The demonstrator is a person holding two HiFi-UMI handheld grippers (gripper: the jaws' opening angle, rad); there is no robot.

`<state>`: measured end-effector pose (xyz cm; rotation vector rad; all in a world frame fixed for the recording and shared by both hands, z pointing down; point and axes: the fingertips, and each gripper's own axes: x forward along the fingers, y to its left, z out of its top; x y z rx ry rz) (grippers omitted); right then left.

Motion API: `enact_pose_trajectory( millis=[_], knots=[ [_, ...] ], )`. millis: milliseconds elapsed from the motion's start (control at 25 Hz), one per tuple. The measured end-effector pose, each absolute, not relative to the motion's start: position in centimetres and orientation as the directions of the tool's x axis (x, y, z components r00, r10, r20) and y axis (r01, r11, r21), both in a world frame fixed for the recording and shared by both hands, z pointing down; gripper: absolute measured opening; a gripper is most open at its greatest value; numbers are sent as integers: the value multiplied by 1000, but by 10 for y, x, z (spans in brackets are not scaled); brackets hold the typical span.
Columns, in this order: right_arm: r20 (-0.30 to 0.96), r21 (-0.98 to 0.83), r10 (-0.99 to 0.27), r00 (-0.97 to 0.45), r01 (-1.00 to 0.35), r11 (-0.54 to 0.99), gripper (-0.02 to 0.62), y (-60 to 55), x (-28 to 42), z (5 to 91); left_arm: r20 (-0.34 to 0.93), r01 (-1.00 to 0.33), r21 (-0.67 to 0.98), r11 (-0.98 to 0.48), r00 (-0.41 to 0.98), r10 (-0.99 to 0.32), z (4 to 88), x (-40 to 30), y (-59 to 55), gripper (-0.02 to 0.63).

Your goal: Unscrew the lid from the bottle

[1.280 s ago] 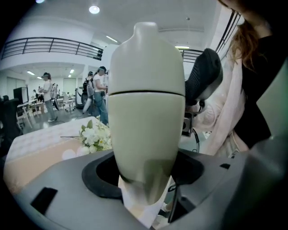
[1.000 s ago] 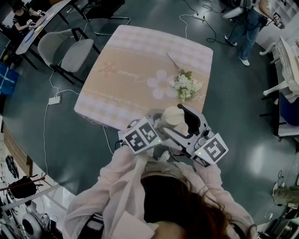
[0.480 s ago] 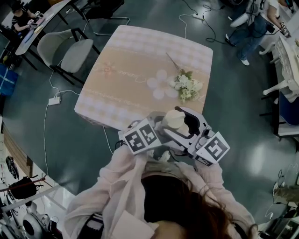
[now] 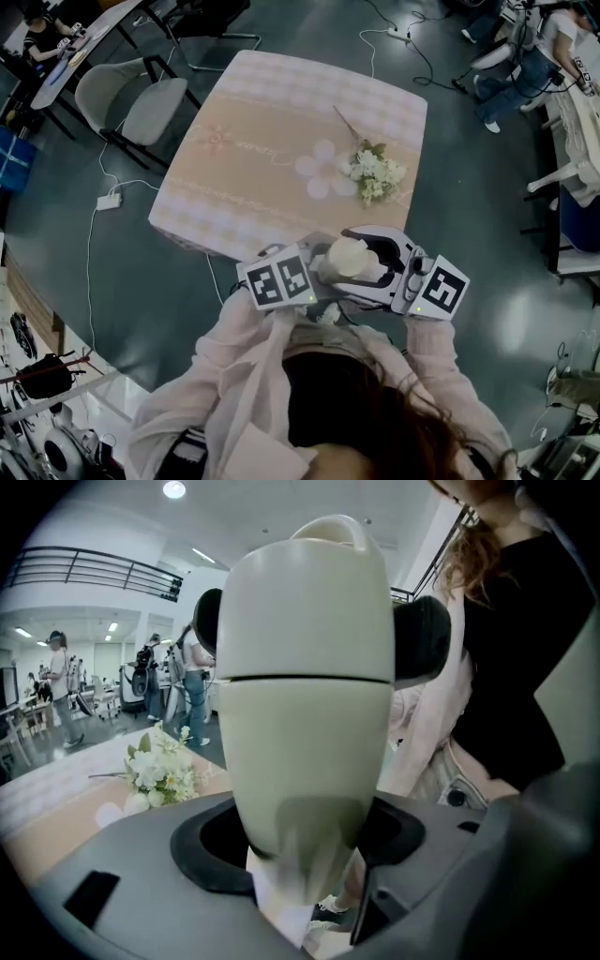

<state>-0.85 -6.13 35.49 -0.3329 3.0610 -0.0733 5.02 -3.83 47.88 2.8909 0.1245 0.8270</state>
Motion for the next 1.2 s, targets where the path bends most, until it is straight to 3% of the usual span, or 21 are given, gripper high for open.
enact_pose_trajectory(
  millis=[240,480,960,1200],
  knots=[
    [-63,-95,-292,-954,-285,954,318,-75,-3,359,523,-27,153,-988,850,57,481,50,-51,316],
    [-69,-100,-415,-907,-408,908,374,-86,4,360,546,-180,134,-975,834,-79,485,44,-76,316],
    [-49,-144,-669,-741,-658,739,331,-101,11,364,586,-295,89,-951,788,-189,495,46,-86,316],
    [-23,-136,-703,-711,-694,707,304,-105,12,368,592,-292,80,-953,783,-190,496,48,-85,316]
  ],
)
